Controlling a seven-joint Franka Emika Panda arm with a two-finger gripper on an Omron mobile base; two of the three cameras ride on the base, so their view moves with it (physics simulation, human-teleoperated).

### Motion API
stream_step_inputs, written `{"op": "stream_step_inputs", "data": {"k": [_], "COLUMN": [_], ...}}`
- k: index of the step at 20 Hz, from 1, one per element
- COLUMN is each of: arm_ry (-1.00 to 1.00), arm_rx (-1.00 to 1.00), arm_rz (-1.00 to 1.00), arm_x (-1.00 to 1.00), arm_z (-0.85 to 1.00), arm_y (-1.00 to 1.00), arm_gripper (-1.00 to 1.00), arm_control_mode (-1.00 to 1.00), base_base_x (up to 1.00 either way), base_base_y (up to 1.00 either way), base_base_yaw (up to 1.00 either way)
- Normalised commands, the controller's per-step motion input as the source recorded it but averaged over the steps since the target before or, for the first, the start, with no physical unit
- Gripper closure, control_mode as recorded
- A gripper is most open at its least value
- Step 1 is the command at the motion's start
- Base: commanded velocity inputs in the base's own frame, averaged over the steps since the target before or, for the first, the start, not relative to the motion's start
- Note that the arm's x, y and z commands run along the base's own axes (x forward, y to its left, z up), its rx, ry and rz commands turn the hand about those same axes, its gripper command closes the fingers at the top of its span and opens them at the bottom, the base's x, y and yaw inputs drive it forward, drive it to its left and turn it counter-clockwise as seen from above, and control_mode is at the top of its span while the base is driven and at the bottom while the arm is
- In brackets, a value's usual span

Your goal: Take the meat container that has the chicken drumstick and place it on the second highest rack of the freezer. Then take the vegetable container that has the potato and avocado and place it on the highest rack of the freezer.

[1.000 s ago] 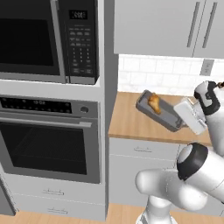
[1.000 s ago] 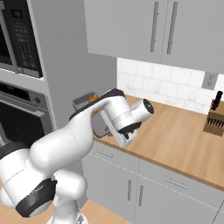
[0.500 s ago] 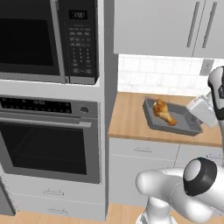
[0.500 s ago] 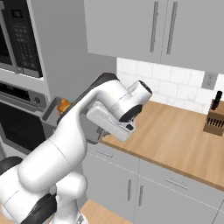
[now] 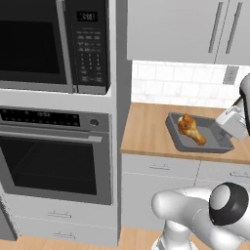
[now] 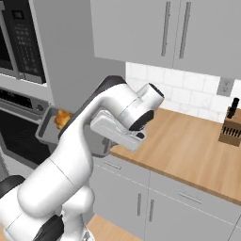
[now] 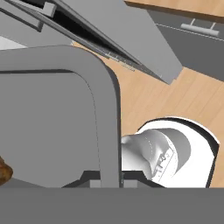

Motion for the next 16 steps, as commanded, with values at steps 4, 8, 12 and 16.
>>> {"op": "stream_step_inputs", "data": {"k": [4,8,12,16], "arm_ry": [0.00,0.00,0.00,0.00], "arm_rx": [0.00,0.00,0.00,0.00], "arm_rz": [0.00,0.00,0.00,0.00], "arm_x": [0.00,0.00,0.00,0.00], "arm_z": [0.00,0.00,0.00,0.00], "arm_y": [0.00,0.00,0.00,0.00], "arm_gripper": [1.00,1.00,1.00,1.00], "arm_control_mode": [1.00,1.00,1.00,1.00], "base_base_x": [-0.38,-0.32,-0.28,-0.04], "base_base_y": [0.07,0.52,0.75,0.91], "base_base_yaw": [0.00,0.00,-0.01,-0.05]}}
